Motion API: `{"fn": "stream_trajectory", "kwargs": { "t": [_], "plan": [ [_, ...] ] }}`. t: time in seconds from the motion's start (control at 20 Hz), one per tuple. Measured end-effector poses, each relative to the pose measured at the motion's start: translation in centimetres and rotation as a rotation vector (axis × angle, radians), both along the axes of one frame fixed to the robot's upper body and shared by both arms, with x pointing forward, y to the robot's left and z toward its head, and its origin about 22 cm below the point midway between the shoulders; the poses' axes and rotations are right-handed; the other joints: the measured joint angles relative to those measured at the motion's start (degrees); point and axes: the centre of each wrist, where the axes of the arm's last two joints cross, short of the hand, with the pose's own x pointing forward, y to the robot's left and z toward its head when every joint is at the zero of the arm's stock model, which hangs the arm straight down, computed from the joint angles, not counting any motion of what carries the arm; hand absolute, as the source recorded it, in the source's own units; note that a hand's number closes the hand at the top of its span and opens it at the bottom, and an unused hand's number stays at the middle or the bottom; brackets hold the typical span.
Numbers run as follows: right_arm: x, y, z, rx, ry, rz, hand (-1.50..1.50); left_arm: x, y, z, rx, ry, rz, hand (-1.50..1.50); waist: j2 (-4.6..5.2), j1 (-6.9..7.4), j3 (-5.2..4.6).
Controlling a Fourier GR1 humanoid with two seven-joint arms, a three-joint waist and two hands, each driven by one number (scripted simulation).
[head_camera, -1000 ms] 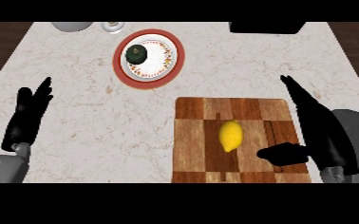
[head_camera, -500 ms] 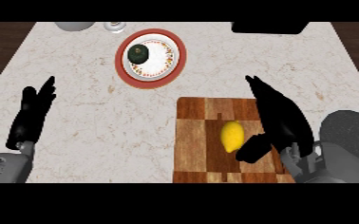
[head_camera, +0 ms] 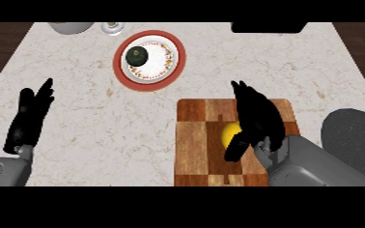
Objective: Pick the lemon from the cutting board and place it in the pan
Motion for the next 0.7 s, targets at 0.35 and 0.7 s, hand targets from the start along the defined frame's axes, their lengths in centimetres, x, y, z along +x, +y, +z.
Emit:
{"fn": "stream_trajectory", "kwargs": {
  "t": [0.35,0.7],
  "plan": [
    [0.3,0.9,-1.5,-0.024,0.047,0.001,-1.5,-0.5,0.8,0.0,-0.008,0.005,0.003,0.0,-0.04,-0.37,0.05],
    [0.5,1.4,-2.7,-0.032,0.056,-0.002,-1.5,-0.2,0.1,0.1,-0.012,0.0,0.001,0.0,0.0,-0.53,0.09]
  ]
}}
